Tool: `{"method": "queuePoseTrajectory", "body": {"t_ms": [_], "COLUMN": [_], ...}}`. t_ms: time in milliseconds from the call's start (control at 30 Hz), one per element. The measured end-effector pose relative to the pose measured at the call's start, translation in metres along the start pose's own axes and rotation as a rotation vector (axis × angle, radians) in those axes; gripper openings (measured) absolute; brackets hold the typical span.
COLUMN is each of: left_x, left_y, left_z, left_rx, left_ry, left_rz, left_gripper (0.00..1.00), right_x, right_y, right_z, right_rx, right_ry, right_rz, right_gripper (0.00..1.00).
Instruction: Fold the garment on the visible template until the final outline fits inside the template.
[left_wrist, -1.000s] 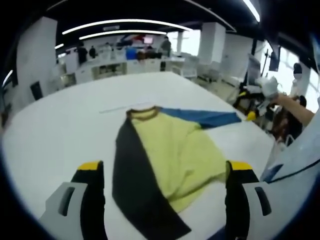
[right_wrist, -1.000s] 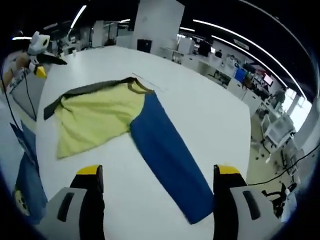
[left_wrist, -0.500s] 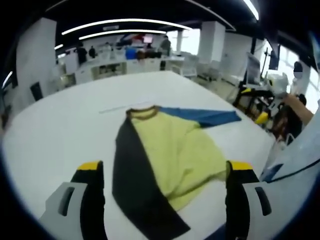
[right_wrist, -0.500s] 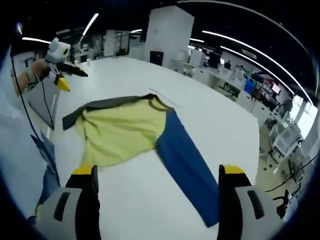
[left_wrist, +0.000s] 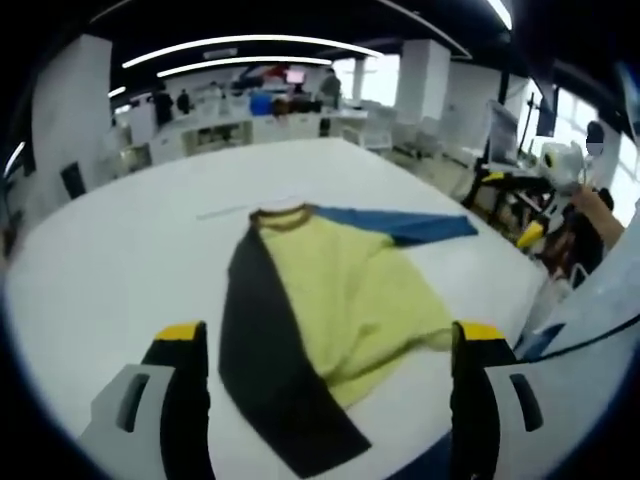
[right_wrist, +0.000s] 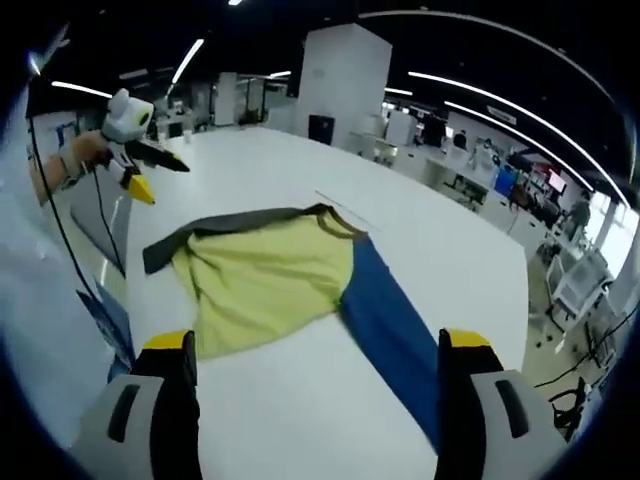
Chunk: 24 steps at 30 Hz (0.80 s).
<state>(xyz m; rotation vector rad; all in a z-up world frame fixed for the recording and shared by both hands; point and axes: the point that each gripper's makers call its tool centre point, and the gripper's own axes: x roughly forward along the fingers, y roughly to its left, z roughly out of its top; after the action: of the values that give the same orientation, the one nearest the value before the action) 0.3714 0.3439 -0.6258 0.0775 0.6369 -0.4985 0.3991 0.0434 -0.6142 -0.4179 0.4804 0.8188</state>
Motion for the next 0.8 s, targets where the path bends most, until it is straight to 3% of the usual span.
{"method": "queuePoseTrajectory", "body": {"t_ms": [500, 700, 800], "left_x": [-0.008, -0.008, -0.01], "left_y": [-0.011, -0.017, -0.022], "left_z": [-0.031, -0.059, -0.066], "left_rx": [-0.035, -0.05, -0.061], "left_ry": [0.043, 0.12, 0.127], "left_rz": [0.008, 0.001, -0.014], "left_gripper": [0.95, 0.92, 0.88], "right_x": [-0.007, -0.005, -0.004], "right_y": [0.013, 0.017, 0.019], "right_z": [0.001, 0.004, 0.004], "right_rx": [-0.001, -0.002, -0.01], "right_ry": [-0.012, -0.023, -0.02], "right_rz": [0.005, 0.016, 0.021], "right_gripper": [1.0, 1.0, 1.0]}}
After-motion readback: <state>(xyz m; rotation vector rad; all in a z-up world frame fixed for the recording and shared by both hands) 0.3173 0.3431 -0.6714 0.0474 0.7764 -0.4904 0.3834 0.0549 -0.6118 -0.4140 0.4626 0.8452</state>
